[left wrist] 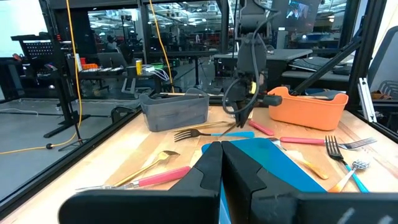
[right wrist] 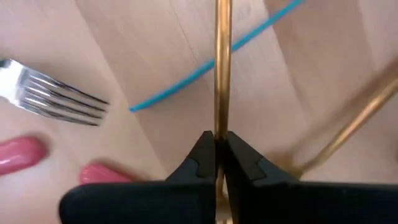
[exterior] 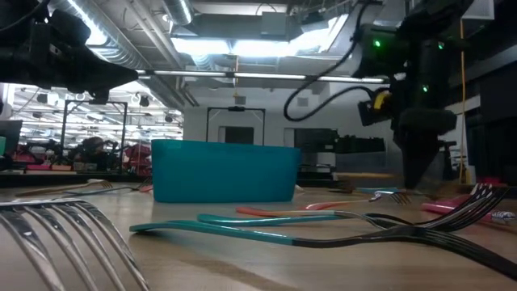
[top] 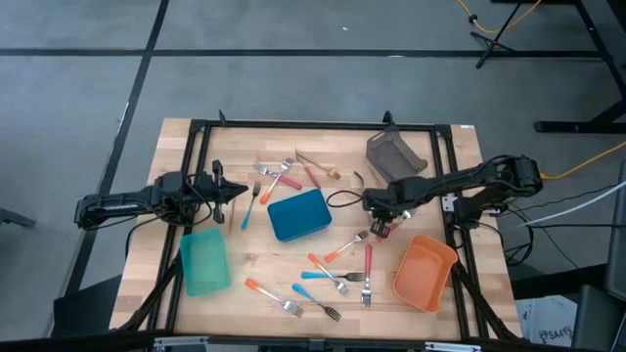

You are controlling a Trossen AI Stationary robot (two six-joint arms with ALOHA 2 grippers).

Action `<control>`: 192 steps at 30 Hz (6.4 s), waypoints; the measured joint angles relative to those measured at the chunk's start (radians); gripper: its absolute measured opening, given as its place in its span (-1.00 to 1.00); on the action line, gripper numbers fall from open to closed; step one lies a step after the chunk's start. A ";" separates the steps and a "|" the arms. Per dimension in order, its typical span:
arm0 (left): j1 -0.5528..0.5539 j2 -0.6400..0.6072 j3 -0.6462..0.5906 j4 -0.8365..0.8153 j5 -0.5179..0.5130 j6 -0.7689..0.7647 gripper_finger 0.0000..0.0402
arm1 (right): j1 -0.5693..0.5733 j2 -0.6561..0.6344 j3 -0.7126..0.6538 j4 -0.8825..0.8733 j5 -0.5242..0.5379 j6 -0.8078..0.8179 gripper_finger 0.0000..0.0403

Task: Sort silverware by color (type)
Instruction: Put the bottom right golden fork into the black bin, then put the top right golden fork into the black bin

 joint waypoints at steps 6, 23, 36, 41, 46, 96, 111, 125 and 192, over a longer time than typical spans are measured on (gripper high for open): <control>0.000 0.000 0.000 0.000 0.000 0.000 -0.99 | 0.000 0.000 0.112 -0.107 0.001 -0.040 -0.99; 0.000 0.000 0.000 0.000 0.000 0.000 -0.99 | 0.000 -0.019 0.396 -0.490 0.188 -0.153 -0.99; 0.000 0.000 0.000 0.001 0.000 0.000 -0.99 | -0.253 -0.172 0.400 -0.489 0.222 -0.274 -0.99; 0.000 0.000 0.000 0.000 0.000 0.000 -0.99 | -0.408 -0.175 0.369 -0.395 0.205 -0.395 -0.99; 0.000 0.000 0.000 0.001 0.000 0.000 -0.99 | -0.550 -0.174 0.277 -0.278 0.099 -0.495 -0.99; 0.000 0.000 0.000 0.000 0.000 0.000 -0.99 | -0.760 -0.174 -0.160 0.241 0.025 -0.596 -0.98; 0.000 0.000 0.000 0.000 -0.001 0.000 -0.99 | -0.760 -0.174 -0.161 0.240 0.026 -0.596 -0.73; 0.000 0.000 0.000 0.000 -0.001 0.000 -0.99 | -0.760 -0.174 -0.161 0.240 0.027 -0.596 -0.37; 0.000 0.000 0.000 0.000 0.000 -0.006 -0.99 | 0.174 -0.174 0.215 -0.267 0.223 0.540 -0.37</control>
